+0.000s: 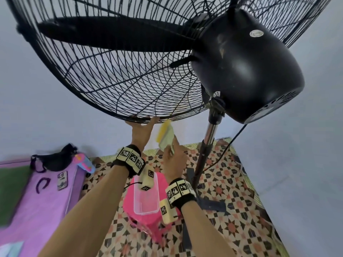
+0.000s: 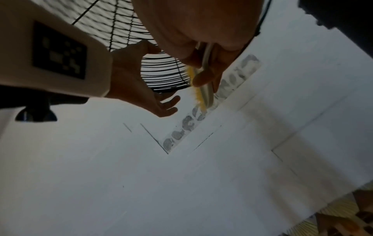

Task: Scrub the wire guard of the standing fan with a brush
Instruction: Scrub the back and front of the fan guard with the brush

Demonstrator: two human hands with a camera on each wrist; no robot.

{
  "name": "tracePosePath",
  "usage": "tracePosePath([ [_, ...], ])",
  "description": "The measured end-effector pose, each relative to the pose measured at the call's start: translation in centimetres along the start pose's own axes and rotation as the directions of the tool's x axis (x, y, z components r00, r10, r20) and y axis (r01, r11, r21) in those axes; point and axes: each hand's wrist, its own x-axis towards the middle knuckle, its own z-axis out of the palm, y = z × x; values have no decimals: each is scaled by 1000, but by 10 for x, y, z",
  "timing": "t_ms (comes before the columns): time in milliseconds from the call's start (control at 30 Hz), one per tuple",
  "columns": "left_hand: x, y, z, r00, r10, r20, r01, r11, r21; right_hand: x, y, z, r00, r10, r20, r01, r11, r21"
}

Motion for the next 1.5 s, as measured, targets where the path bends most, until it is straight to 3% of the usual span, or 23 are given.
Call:
tracePosePath([
  [200,-4,-5,1,1000,-8,-20,8,1000,4,-4,-9,2,979,79,-185,-50,987,154],
  [367,-7,-2,-1,1000,-2,-2,2,1000,17,-15,2,10,999,38,-8,-37,998,57],
  [567,-2,-3,-6,999,-21,39,20,1000,17,-7,-7,3,988,75,-133,-54,986,156],
  [733,1,-5,-9,998,-42,52,42,999,12,-15,6,15,994,110,17,-111,992,68],
  [867,-7,1,-8,998,-51,40,51,999,-3,-15,14,20,977,212,-23,-204,962,180],
  [933,-10,1,-8,998,-39,40,40,999,-19,-4,10,28,961,273,49,-277,950,144],
  [1033,-9,3,-9,999,-34,34,34,999,-5,19,23,51,900,378,217,-391,920,16],
  [1167,-3,1,-10,997,-72,16,71,996,47,37,46,59,806,517,290,-544,839,16],
  [1333,-4,1,-7,998,-66,8,65,996,60,-5,22,21,875,464,136,-483,824,295],
  [1500,-8,2,-6,999,-48,-4,48,998,46,16,19,43,855,446,265,-482,871,91],
])
